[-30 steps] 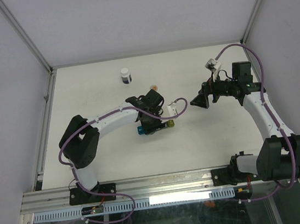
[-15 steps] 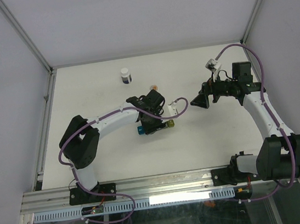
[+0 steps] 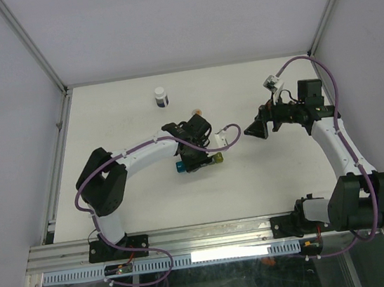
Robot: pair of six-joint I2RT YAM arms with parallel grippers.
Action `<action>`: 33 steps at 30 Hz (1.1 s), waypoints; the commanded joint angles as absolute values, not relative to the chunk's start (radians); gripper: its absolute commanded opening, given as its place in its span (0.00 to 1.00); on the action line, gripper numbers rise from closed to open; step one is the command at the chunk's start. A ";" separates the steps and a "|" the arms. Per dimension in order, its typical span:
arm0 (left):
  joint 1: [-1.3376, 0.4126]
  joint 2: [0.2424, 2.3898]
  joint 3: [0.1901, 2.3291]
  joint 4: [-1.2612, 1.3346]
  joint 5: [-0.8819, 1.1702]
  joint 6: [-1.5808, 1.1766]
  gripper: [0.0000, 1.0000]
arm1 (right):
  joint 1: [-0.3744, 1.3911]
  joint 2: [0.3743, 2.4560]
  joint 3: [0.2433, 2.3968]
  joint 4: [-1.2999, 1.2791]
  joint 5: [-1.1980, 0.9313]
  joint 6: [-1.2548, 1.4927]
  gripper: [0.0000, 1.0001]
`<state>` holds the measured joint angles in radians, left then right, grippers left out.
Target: Sort the pills into containers
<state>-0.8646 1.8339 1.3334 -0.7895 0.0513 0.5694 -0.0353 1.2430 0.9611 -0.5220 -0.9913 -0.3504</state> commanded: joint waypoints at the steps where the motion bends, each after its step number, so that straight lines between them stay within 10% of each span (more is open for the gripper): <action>1: -0.876 1.816 1.368 -0.787 0.060 0.558 0.00 | -0.046 1.241 1.016 -0.509 -1.009 -0.365 0.99; 33: -0.876 1.840 1.391 -0.819 0.008 0.554 0.00 | -0.052 1.243 1.020 -0.518 -1.014 -0.369 0.99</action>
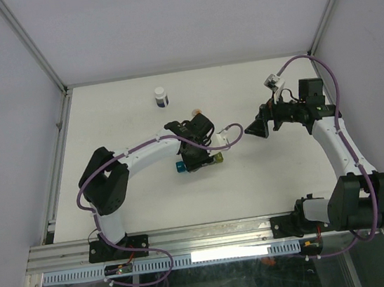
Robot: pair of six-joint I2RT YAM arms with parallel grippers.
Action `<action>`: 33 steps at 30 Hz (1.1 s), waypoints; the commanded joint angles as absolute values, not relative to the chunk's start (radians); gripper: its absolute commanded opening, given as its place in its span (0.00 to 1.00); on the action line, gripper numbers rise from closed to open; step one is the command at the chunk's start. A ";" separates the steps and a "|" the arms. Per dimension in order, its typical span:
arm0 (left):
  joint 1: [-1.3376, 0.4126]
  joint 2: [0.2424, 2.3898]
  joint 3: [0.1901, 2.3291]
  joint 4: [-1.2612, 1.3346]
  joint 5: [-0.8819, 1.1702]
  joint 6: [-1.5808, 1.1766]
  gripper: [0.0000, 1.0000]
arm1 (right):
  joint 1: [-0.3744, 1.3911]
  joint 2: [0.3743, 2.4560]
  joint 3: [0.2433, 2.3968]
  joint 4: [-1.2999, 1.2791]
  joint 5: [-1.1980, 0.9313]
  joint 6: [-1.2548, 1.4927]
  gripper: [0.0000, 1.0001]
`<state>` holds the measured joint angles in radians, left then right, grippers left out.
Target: Sort the pills into containers
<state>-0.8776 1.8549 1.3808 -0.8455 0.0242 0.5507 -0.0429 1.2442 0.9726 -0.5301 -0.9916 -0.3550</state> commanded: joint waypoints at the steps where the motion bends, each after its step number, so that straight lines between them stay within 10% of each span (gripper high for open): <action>1: -0.876 1.843 1.393 -0.819 0.010 0.552 0.00 | -0.052 1.243 1.021 -0.519 -1.014 -0.370 0.99; 24: -0.879 1.761 1.340 -0.745 -0.004 0.514 0.00 | -0.054 1.242 1.020 -0.520 -1.020 -0.370 0.99; 33: -0.860 1.319 0.898 -0.150 0.229 0.424 0.00 | -0.054 1.237 1.004 -0.510 -1.071 -0.382 0.99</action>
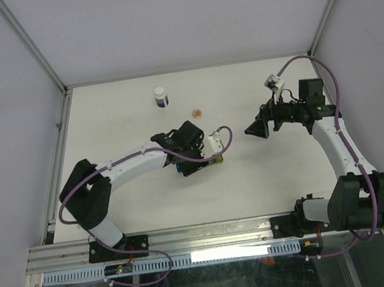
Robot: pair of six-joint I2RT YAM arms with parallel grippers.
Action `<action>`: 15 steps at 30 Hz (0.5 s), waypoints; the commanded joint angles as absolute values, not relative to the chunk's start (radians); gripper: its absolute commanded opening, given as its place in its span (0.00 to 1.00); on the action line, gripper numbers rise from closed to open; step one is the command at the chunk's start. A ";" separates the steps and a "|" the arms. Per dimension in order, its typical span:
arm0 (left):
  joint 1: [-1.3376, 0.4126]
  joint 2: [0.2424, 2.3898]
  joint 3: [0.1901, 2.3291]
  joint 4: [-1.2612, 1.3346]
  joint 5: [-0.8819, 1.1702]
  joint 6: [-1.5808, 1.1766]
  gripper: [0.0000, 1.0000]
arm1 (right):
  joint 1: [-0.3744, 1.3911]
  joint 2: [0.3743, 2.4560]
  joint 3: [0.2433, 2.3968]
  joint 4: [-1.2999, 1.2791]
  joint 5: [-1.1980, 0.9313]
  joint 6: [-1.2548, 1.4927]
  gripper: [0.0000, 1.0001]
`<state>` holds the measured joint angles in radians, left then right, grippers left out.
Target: Sort the pills into containers
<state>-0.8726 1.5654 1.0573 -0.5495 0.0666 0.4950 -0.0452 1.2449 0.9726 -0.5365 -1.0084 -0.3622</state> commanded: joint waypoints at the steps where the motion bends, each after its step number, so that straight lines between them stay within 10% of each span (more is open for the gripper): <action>1: -0.857 1.270 0.828 -0.057 0.269 0.401 0.00 | -0.054 1.237 0.998 -0.506 -1.084 -0.387 0.99; 8: -0.810 1.043 0.389 0.714 0.449 0.088 0.00 | -0.051 1.234 0.944 -0.451 -1.132 -0.434 0.99; 15: -0.796 1.058 0.347 0.785 0.450 0.046 0.00 | -0.002 1.276 0.912 -0.457 -1.035 -0.522 0.99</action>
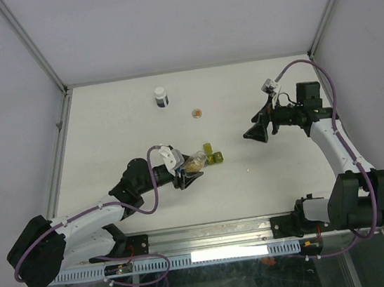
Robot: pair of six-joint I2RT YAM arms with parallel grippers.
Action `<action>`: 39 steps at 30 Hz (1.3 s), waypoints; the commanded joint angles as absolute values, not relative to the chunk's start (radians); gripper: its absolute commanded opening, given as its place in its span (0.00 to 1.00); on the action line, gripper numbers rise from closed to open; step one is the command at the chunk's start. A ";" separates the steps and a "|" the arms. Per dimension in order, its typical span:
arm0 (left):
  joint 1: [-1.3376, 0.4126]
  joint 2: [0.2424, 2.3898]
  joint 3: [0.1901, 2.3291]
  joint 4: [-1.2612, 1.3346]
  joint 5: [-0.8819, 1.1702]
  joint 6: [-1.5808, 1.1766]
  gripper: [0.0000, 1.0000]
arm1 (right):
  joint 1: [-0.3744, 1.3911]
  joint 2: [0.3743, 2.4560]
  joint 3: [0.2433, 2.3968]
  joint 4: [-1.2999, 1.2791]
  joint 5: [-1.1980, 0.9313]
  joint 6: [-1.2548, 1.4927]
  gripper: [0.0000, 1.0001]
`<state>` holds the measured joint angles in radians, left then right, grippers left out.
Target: Sort the pills into containers
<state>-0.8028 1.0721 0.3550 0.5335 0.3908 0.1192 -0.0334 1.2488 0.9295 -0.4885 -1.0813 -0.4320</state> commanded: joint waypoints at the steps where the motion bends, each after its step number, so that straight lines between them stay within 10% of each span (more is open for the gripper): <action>1: -0.796 1.055 0.340 0.785 0.446 0.052 0.00 | 0.003 1.290 0.918 -0.477 -1.018 -0.547 0.98; 28: -0.766 1.031 0.223 0.903 0.463 0.046 0.00 | 0.077 1.370 0.914 -0.575 -0.963 -0.819 0.92; 39: -0.757 0.939 0.138 0.921 0.431 -0.031 0.00 | 0.220 1.842 1.471 -0.770 -0.901 -1.233 0.96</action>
